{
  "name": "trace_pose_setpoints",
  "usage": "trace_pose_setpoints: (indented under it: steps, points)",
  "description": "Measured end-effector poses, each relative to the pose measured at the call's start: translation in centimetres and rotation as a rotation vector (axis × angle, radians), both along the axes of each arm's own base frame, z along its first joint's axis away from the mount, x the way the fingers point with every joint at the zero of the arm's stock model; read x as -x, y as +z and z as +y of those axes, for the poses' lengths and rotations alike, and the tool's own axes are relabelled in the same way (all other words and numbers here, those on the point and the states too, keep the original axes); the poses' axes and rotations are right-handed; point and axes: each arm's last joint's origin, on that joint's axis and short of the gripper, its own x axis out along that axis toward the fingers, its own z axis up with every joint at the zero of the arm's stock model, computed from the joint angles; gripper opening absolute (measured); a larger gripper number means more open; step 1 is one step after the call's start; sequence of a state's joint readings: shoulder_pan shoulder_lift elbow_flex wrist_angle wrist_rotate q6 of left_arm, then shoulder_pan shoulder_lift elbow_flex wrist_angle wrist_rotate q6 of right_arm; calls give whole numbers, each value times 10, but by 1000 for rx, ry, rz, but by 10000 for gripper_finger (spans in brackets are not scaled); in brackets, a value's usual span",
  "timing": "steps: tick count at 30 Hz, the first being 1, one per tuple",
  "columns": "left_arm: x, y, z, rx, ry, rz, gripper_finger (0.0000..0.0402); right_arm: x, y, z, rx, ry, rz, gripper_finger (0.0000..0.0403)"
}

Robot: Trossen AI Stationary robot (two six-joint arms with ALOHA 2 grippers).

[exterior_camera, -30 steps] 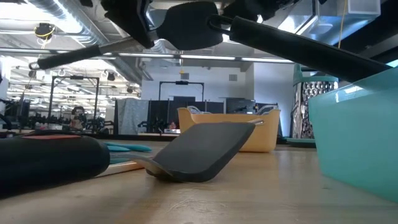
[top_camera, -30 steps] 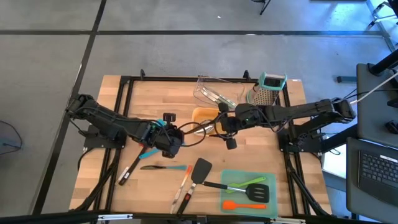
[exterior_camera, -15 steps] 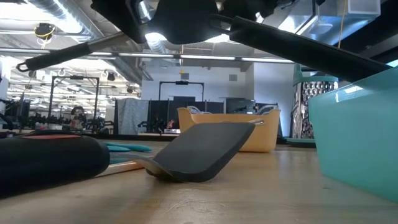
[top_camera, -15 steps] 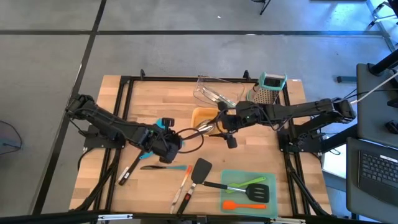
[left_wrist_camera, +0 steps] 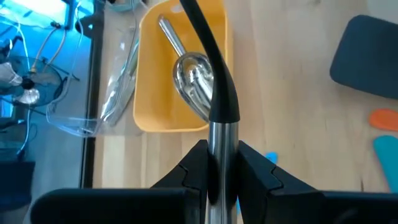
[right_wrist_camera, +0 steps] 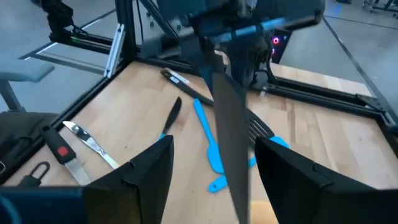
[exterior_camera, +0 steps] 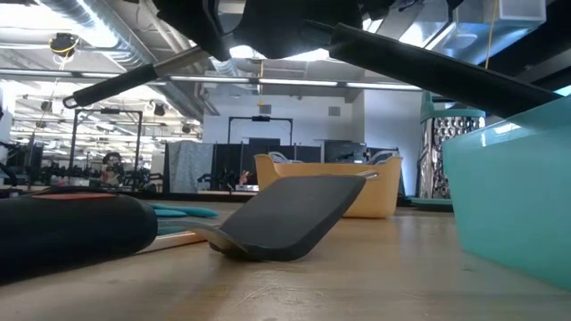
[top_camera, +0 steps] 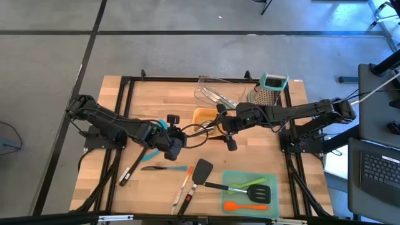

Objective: Pick & Place Kitchen Items
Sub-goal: Put the black spatula into the green bin

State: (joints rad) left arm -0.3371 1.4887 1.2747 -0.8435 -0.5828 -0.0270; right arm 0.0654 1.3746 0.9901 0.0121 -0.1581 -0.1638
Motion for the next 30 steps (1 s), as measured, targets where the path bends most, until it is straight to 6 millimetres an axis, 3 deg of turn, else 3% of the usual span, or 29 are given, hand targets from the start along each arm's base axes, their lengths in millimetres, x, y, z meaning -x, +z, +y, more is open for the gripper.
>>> trace_pose_setpoints:
  steps: [13, 17, 22, 27, 30]
  points:
    - [-10, 4, 9, -21, -59, -39, 45, -1, 2, 0, -19, -5, -16, 217]
    - [-13, 7, 8, -28, -81, -69, 45, -1, 2, 0, -30, -9, -23, 158]
    - [-16, 21, 7, -14, -105, -100, 44, -1, 3, 0, -73, -22, -15, 22]
    - [-16, 27, 5, 53, -110, -110, 44, 0, 3, 2, -49, 0, -19, 8]
    - [-16, 27, 4, 101, -109, -117, 70, 0, 2, 5, -24, 14, -14, 8]
